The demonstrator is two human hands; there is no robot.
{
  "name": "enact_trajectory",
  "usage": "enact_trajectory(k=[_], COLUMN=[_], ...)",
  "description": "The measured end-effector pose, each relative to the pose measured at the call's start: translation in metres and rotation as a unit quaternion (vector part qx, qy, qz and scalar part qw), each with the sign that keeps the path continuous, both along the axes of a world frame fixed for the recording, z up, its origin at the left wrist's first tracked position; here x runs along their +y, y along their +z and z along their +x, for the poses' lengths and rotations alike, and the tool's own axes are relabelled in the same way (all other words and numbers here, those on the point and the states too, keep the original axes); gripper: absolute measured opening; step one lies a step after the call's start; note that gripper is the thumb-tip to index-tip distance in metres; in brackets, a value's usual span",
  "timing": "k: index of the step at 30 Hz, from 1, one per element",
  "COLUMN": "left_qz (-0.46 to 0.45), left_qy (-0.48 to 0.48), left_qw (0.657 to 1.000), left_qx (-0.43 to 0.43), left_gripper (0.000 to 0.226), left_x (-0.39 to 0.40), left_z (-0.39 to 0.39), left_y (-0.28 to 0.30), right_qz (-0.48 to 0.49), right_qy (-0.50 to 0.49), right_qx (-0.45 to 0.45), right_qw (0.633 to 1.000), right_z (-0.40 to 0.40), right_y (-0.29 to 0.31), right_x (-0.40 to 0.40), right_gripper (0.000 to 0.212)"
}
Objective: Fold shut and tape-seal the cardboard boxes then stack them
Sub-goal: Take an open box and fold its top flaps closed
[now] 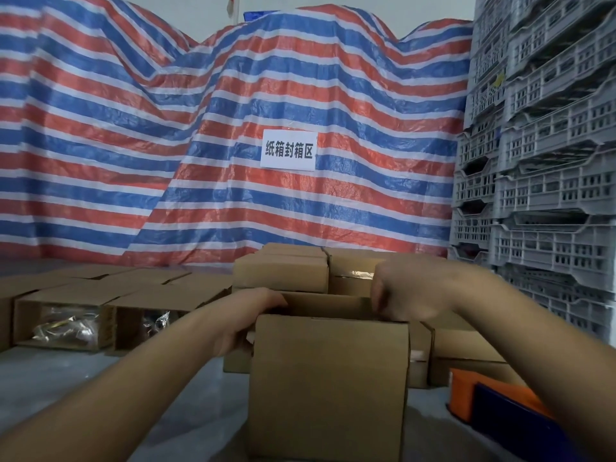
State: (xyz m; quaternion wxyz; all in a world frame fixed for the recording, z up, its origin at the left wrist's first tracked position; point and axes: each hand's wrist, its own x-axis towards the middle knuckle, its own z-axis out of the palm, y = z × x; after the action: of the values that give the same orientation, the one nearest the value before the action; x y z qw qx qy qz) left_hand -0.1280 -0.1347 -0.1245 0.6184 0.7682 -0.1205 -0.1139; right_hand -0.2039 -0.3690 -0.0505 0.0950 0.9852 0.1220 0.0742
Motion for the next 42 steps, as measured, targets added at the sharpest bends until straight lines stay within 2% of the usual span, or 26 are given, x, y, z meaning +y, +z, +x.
enact_trajectory(k=[5, 8, 11, 13, 15, 21, 24, 26, 27, 28, 30, 32, 34, 35, 37, 38, 40, 42], left_qz=[-0.015, -0.021, -0.023, -0.026, -0.033, -0.052, -0.049, -0.054, -0.060, -0.070, -0.093, -0.121, -0.158, -0.176, -0.211, -0.227, -0.256, -0.283], left_qy=[0.006, -0.003, -0.003, -0.002, -0.002, 0.003, 0.001, -0.002, -0.003, -0.003, -0.004, -0.005, 0.002, -0.001, -0.013, -0.018, -0.020, -0.019], left_qw=[1.000, 1.000, 1.000, 0.999, 0.999, 0.999, 0.998, 0.998, 0.997, 0.996, 0.994, 0.992, 0.987, 0.984, 0.977, 0.973, 0.966, 0.959], left_qx=[-0.002, -0.010, -0.019, -0.021, -0.021, -0.014, -0.030, -0.044, -0.051, -0.055, -0.056, -0.045, -0.032, -0.031, -0.029, -0.026, -0.020, -0.024], left_gripper=[0.023, 0.024, 0.024, 0.024, 0.024, 0.025, 0.029, 0.034, 0.035, 0.037, 0.040, 0.047, 0.047, 0.045, 0.041, 0.039, 0.037, 0.037], left_x=[0.001, 0.002, 0.001, 0.001, 0.001, 0.000, 0.001, 0.002, 0.002, 0.003, 0.004, 0.004, 0.002, 0.001, -0.002, -0.004, -0.007, -0.010], left_z=[0.003, 0.003, 0.001, 0.001, 0.001, 0.001, -0.003, -0.006, -0.007, -0.006, -0.005, -0.003, -0.004, -0.005, -0.006, -0.006, -0.006, -0.003], left_y=[-0.005, -0.006, -0.007, -0.008, -0.009, -0.010, -0.010, -0.012, -0.013, -0.014, -0.018, -0.025, -0.034, -0.038, -0.045, -0.048, -0.053, -0.059], right_qz=[-0.153, -0.193, -0.167, -0.134, -0.089, 0.025, 0.087, 0.112, 0.157, 0.228, 0.374, 0.490, 0.641, 0.720, 0.825, 0.847, 0.871, 0.879], right_qy=[-0.080, -0.109, -0.096, -0.086, -0.087, -0.094, -0.084, -0.027, 0.017, 0.060, 0.114, 0.095, 0.052, 0.027, -0.025, -0.048, -0.064, -0.055], right_qx=[0.065, 0.138, 0.220, 0.251, 0.280, 0.345, 0.294, 0.167, 0.089, 0.012, -0.138, -0.221, -0.179, -0.127, -0.038, -0.017, -0.007, -0.013], right_qw=[0.983, 0.965, 0.956, 0.955, 0.952, 0.934, 0.948, 0.979, 0.983, 0.972, 0.910, 0.838, 0.745, 0.681, 0.564, 0.530, 0.487, 0.473], right_z=[0.026, 0.049, 0.070, 0.079, 0.082, 0.067, 0.048, 0.031, 0.024, 0.017, 0.009, 0.006, 0.010, 0.012, 0.019, 0.022, 0.027, 0.031], right_y=[0.006, 0.006, 0.000, -0.010, -0.019, -0.015, -0.003, 0.001, -0.002, -0.009, -0.030, -0.060, -0.093, -0.106, -0.123, -0.129, -0.136, -0.140], right_x=[0.035, 0.051, 0.061, 0.061, 0.057, 0.049, 0.040, 0.023, 0.014, 0.005, -0.010, -0.017, -0.015, -0.013, -0.010, -0.008, -0.006, -0.005], right_gripper=[0.010, 0.014, 0.004, 0.029, 0.040, 0.034, 0.025, 0.035, 0.037, 0.037, 0.038, 0.034, 0.032, 0.033, 0.049, 0.058, 0.067, 0.069])
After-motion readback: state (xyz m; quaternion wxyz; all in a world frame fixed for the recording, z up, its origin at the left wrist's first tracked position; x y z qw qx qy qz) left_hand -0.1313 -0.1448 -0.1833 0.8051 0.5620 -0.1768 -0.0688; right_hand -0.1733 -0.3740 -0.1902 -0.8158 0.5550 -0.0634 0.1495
